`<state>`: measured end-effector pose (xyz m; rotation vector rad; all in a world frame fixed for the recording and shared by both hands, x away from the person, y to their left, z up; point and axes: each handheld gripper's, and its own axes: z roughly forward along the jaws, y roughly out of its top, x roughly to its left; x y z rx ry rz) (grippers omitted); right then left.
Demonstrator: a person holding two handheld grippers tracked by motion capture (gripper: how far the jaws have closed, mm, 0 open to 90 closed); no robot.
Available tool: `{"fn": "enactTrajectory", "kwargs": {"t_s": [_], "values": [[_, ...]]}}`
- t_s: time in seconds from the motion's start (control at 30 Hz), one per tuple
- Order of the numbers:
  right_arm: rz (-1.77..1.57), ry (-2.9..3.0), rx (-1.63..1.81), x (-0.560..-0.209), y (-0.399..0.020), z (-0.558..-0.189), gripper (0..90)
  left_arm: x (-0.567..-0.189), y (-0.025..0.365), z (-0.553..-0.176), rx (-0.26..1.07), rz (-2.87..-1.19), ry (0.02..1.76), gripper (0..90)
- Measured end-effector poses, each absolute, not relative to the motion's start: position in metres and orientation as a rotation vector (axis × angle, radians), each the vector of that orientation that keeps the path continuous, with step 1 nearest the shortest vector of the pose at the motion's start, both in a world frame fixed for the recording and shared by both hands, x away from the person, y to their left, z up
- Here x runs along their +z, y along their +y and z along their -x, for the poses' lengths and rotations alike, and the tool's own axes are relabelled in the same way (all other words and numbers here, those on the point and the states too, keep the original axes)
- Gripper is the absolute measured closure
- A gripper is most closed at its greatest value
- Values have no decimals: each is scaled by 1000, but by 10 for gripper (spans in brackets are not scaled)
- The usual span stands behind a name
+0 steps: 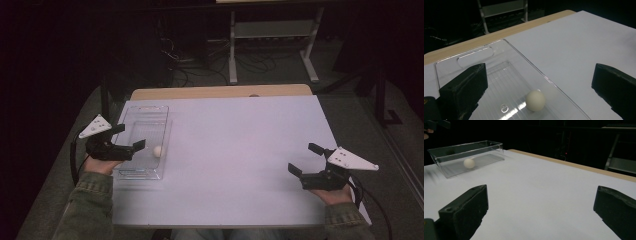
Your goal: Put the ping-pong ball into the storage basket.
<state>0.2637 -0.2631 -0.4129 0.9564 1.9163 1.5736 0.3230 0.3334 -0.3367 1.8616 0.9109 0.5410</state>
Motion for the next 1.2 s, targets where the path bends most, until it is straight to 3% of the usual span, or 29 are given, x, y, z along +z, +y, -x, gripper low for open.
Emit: {"fn": "enactTrajectory", "kwargs": {"t_s": [1.2], "values": [[-953, 1914, 1574, -412, -263, -263, 0, -374, 357, -278, 583, -1630, 822, 1]]}}
